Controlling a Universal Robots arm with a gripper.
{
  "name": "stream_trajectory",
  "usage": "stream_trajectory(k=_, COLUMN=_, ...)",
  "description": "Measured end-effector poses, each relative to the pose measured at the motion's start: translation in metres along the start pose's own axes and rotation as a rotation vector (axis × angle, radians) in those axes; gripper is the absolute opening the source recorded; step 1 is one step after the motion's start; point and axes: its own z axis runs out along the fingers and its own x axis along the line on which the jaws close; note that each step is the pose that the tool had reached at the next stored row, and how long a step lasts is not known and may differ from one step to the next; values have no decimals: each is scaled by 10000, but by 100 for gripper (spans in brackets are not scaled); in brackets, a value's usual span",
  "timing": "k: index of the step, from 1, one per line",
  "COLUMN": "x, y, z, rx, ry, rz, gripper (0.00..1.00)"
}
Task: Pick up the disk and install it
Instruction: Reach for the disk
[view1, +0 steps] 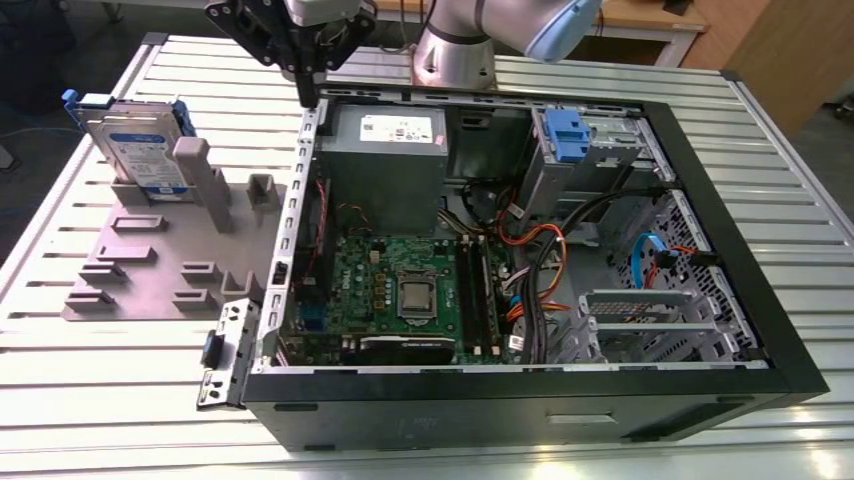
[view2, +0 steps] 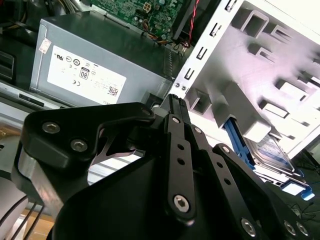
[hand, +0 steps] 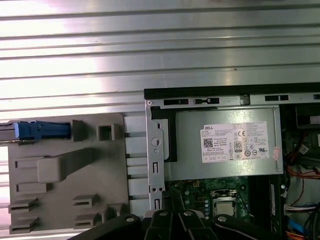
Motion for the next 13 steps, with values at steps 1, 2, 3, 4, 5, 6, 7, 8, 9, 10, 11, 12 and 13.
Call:
stream_trajectory(k=1, x=8, y=-1, z=0, rx=1, ry=0, rz=0, gripper=11)
stream_trajectory(k=2, x=15, y=-1, z=0, rx=0, ry=0, rz=0, gripper=11)
stream_trajectory(k=3, x=20, y=-1, z=1, rx=-1, ry=-1, rz=0, gripper=11)
stream_trajectory(k=4, x=21, y=-1, z=1, rx=0, ry=0, rz=0, gripper=11)
stream_trajectory(k=5, x=28, y=-2, z=0, rx=1, ry=0, rz=0, gripper=11)
stream_trajectory(k=6, x=54, y=-4, z=1, rx=1, ry=0, rz=0, gripper=11)
stream_trajectory(k=7, x=55, y=-4, z=1, rx=1, ry=0, rz=0, gripper=11)
stream_trajectory(k=8, x=55, y=-4, z=1, rx=1, ry=1, rz=0, gripper=11)
stream_trajectory(k=9, x=56, y=-4, z=1, rx=1, ry=1, rz=0, gripper=11)
stream_trajectory(k=10, x=57, y=-4, z=1, rx=1, ry=0, rz=0, gripper=11)
stream_trajectory(k=11, x=57, y=-4, z=2, rx=1, ry=0, rz=0, gripper=11)
stream_trajectory(k=12, x=57, y=-4, z=1, rx=1, ry=0, rz=0, gripper=11)
stream_trajectory(k=13, x=57, y=-4, z=1, rx=1, ry=0, rz=0, gripper=11)
